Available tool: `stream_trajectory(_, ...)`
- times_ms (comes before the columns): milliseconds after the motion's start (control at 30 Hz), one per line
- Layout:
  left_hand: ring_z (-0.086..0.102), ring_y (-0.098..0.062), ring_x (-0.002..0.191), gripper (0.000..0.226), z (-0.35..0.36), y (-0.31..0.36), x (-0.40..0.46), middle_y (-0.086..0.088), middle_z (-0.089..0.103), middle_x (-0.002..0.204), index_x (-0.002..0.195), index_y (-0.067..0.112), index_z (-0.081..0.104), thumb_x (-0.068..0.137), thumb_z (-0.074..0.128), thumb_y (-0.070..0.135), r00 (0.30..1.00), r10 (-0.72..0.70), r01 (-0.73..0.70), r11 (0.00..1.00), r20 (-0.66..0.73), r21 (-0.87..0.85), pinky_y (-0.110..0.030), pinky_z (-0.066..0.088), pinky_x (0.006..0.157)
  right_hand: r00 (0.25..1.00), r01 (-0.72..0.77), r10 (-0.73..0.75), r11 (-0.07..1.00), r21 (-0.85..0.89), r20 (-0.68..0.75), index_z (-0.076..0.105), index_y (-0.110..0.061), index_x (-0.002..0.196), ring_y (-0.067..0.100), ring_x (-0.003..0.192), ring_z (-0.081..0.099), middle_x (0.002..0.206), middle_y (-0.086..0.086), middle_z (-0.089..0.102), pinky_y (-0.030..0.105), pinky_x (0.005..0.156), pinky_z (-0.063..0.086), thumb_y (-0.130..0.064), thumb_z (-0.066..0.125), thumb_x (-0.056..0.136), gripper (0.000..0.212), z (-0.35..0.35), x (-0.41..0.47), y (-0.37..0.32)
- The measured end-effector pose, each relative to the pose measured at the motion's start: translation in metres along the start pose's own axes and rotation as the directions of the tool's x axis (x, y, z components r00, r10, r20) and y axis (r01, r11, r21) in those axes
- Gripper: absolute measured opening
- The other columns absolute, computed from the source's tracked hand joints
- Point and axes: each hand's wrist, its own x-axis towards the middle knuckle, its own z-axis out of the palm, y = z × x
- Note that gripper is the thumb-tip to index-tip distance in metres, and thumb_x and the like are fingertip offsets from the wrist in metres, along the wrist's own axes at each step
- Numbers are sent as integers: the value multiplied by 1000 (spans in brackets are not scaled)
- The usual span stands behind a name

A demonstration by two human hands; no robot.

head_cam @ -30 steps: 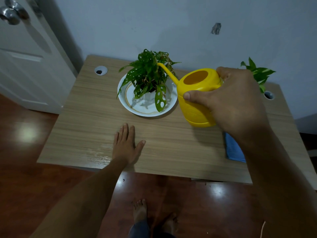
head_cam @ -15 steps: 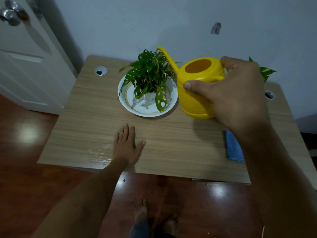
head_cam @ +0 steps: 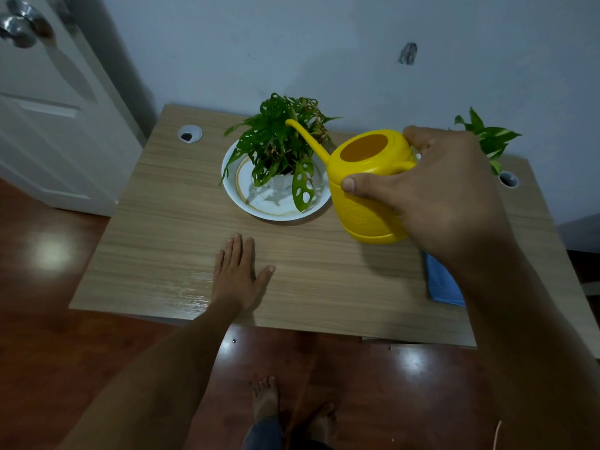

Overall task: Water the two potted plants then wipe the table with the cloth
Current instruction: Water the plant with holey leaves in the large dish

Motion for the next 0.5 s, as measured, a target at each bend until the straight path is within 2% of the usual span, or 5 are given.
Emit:
stream_trajectory(33,-13,-20,160,90,0,0,0,-7,-5,174,166,22,5,97,27,75,1000,1,-1,1000,2,2,-42,-8,129,1000,-8,8,1000,-5,-4,66,-20,104,16,84,56,85,-5,58,29,67,40,-49,92,65,55,0,-1,0)
stream_trajectory(100,-14,-19,160,90,0,0,0,-7,-6,174,166,22,4,97,27,75,1000,1,-1,1000,5,2,-41,-9,129,1000,-12,12,1000,-14,-13,66,-19,101,18,86,58,88,-2,60,30,72,40,-50,92,65,54,-1,0,2)
stream_trajectory(200,-15,-19,160,90,-1,0,1,-6,-7,174,166,22,3,97,26,76,1000,-3,2,1000,11,8,-41,-10,129,999,-13,11,999,-44,-45,66,-15,95,24,82,60,89,4,66,33,68,41,-53,91,65,54,-2,3,5)
stream_trajectory(333,-15,-19,160,90,-1,0,0,-6,-7,174,166,22,3,97,28,75,1000,-4,4,1000,11,3,-41,-10,129,993,-20,10,996,-84,-114,63,-15,91,24,80,57,88,5,62,32,66,37,-56,89,66,55,-2,7,4)
stream_trajectory(500,-14,-19,160,90,-1,1,0,-5,-6,174,166,22,5,97,29,75,1000,-7,7,1000,3,-7,-41,-9,129,988,1,-5,1000,-28,-152,61,-19,89,24,82,58,88,3,61,35,67,45,-55,90,65,52,0,8,-2)
